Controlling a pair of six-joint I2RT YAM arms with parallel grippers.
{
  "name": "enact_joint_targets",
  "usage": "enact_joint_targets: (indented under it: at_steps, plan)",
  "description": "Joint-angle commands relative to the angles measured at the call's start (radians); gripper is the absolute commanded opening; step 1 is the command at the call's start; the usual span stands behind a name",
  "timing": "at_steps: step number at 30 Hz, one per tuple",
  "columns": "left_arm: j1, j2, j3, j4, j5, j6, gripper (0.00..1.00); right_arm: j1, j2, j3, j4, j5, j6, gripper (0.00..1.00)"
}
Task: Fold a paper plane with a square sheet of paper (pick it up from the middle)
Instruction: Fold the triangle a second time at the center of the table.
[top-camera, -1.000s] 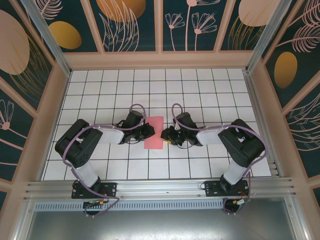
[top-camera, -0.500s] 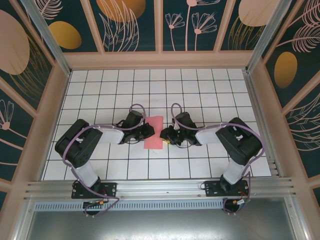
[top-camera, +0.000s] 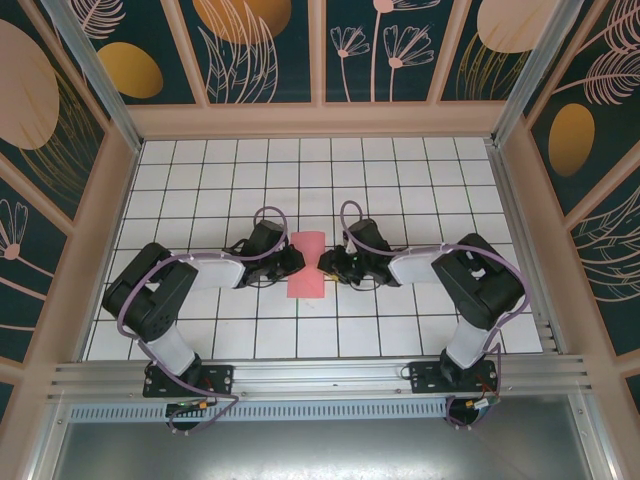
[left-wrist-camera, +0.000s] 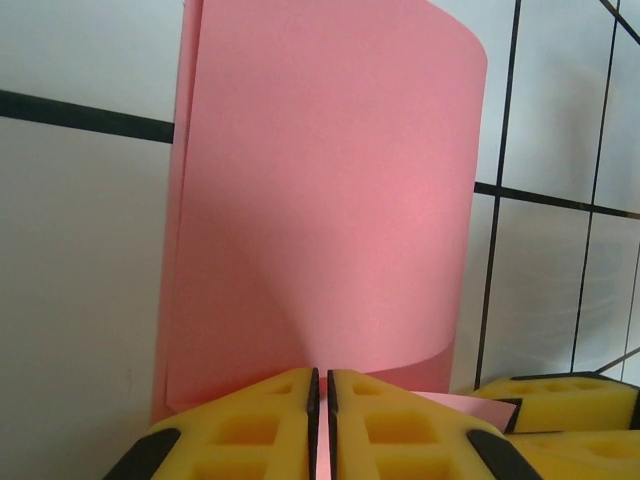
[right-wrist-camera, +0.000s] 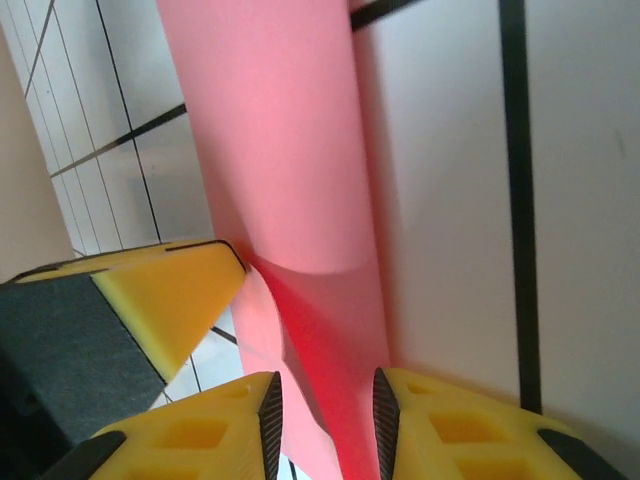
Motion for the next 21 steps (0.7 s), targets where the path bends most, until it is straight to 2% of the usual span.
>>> enact_joint_targets:
  at_steps: [1,17,21]
  plan:
    - [0.005,-0.013,-0.013,-0.029,-0.015,0.018,0.14,-0.008,0.026,0.04,-0.042,0.032,-0.03,0.34]
    - [0.005,0.055,-0.016,-0.05,-0.022,0.041,0.12,-0.01,0.048,0.111,-0.147,0.161,-0.037,0.37]
    - [0.004,0.058,-0.016,-0.054,-0.024,0.047,0.12,-0.012,0.063,0.105,-0.118,0.119,-0.024,0.37]
